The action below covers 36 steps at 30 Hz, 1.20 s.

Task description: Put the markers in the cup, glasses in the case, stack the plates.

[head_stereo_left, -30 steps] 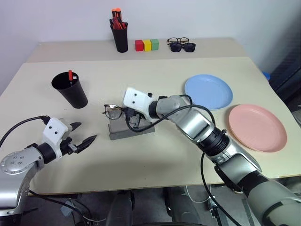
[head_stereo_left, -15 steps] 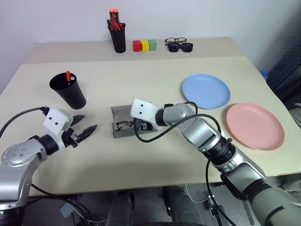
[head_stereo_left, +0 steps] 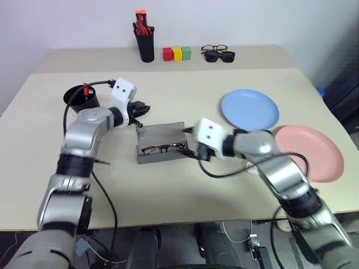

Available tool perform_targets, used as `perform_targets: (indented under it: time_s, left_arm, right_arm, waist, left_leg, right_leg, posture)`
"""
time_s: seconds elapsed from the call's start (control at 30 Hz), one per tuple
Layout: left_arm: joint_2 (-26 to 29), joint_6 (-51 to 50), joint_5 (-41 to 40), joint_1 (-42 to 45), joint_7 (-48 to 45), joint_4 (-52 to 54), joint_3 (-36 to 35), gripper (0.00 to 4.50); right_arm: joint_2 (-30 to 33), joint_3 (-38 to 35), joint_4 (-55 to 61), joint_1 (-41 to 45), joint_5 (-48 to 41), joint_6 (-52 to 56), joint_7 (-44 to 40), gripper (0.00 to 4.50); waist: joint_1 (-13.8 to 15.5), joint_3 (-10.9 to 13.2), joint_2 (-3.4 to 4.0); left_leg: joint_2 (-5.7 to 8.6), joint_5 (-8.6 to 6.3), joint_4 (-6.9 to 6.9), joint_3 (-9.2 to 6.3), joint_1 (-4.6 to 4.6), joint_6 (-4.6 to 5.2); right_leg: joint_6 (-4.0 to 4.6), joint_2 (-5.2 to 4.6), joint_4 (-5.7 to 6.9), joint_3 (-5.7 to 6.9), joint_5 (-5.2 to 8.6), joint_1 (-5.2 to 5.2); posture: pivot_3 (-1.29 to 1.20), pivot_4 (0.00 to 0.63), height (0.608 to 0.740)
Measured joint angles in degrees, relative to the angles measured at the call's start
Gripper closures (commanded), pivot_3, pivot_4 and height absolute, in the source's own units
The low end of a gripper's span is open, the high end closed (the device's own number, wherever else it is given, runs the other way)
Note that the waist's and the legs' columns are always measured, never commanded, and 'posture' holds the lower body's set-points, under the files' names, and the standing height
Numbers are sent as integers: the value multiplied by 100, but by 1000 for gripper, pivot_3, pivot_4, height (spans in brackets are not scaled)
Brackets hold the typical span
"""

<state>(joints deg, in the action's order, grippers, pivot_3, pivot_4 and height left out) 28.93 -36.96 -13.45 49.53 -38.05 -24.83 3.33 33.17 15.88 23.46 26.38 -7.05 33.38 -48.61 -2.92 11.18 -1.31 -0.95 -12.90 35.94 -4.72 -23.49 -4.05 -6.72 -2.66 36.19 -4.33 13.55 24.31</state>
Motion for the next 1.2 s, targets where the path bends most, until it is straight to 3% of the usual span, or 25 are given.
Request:
perform_targets:
  time_s: [0.23,0.5,0.73,1.03,1.2]
  left_arm:
    - [-126,383,474,528,-858,-1571,542,3479]
    - [78,717,723,421,-1776,-1611,720,3479]
    - [500,346,335,-583,-2420,293,618,3479]
    - [832,-270,-303,-1977,-2556,2686,497,3479]
    - [1184,-100,-350,-2505,-2556,3548,483,3479]
  right_arm:
    - [218,-586,287,-698,-284,41,138,1482]
    - [148,-752,527,-801,-514,164,421,1482]
    - [142,-715,263,-666,-508,84,452,1482]
    - [174,-756,-320,-408,-487,-57,458,1482]
    - [451,-847,-1304,15,-64,87,790,1482]
  waist:
    - [-58,2,1]
    - [-30,2,0]
    - [1,2,1]
    - [50,3,1]
    - [39,2,2]
  left_leg:
    - [0,0,2,0,1,0]
    - [0,0,2,-1,-1,0]
    - [-1,0,2,0,-1,0]
    - [-1,0,7,2,-1,0]
    - [-1,0,10,10,3,0]
  right_leg:
    - [1,1,2,-1,0,0]
    - [1,1,3,-2,1,0]
    - [1,-1,3,-4,1,0]
    - [3,-2,1,-6,2,-1]
    - [22,-3,2,-11,12,-2]
  posture:
    - [0,150,740]
    - [0,150,740]
    - [0,150,740]
    - [0,150,740]
    - [0,150,740]
